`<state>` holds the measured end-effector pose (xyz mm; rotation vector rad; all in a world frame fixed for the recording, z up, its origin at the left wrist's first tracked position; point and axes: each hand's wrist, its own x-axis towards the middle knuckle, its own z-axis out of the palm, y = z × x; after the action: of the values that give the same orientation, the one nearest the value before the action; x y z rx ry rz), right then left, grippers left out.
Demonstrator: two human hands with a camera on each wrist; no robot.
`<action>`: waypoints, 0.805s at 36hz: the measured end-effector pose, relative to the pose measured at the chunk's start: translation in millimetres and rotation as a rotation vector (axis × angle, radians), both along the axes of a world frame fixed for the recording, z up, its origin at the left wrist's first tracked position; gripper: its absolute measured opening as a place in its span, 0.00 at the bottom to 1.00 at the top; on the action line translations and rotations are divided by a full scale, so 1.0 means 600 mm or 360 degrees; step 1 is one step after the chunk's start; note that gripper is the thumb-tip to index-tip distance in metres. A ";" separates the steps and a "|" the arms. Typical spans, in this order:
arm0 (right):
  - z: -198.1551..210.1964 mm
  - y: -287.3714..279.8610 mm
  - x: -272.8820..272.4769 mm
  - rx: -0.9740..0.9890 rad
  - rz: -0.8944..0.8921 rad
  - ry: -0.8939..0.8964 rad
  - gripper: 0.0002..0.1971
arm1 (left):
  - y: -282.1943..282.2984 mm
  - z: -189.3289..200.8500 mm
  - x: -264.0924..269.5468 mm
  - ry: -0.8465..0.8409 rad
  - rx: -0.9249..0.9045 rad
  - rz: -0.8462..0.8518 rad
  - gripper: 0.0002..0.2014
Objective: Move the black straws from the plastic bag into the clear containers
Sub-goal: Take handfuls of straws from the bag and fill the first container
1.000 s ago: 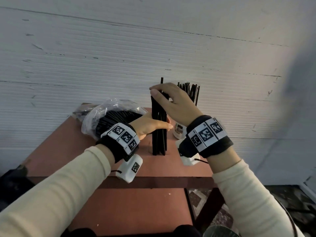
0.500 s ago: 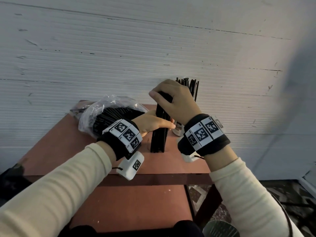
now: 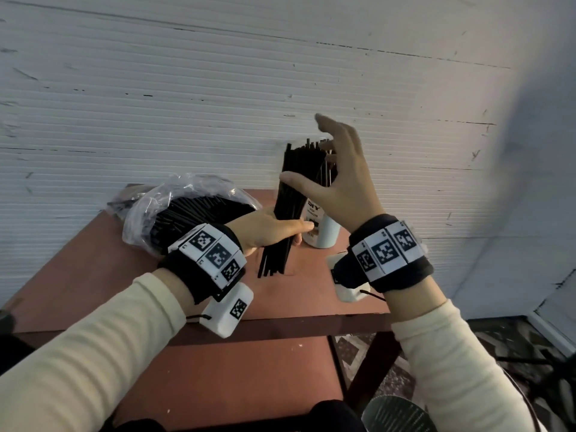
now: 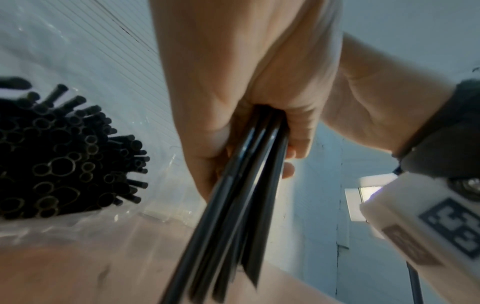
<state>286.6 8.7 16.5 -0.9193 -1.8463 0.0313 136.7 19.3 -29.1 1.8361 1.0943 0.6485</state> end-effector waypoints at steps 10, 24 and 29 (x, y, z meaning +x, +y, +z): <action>0.000 -0.009 0.022 -0.0894 0.0501 -0.0328 0.12 | -0.018 0.030 0.007 0.0069 -0.0075 -0.0550 0.09; 0.084 0.068 0.107 -0.0352 0.0040 0.0575 0.04 | 0.062 0.007 0.079 -0.0198 0.0181 0.0514 0.70; 0.098 0.113 0.118 -0.0373 -0.0129 0.0576 0.02 | 0.104 -0.023 0.112 -0.0299 -0.0131 0.0489 0.73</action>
<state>357.6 76.7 75.5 -1.0721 -1.4876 0.3484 203.8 82.0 -43.0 1.5164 1.2669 0.9204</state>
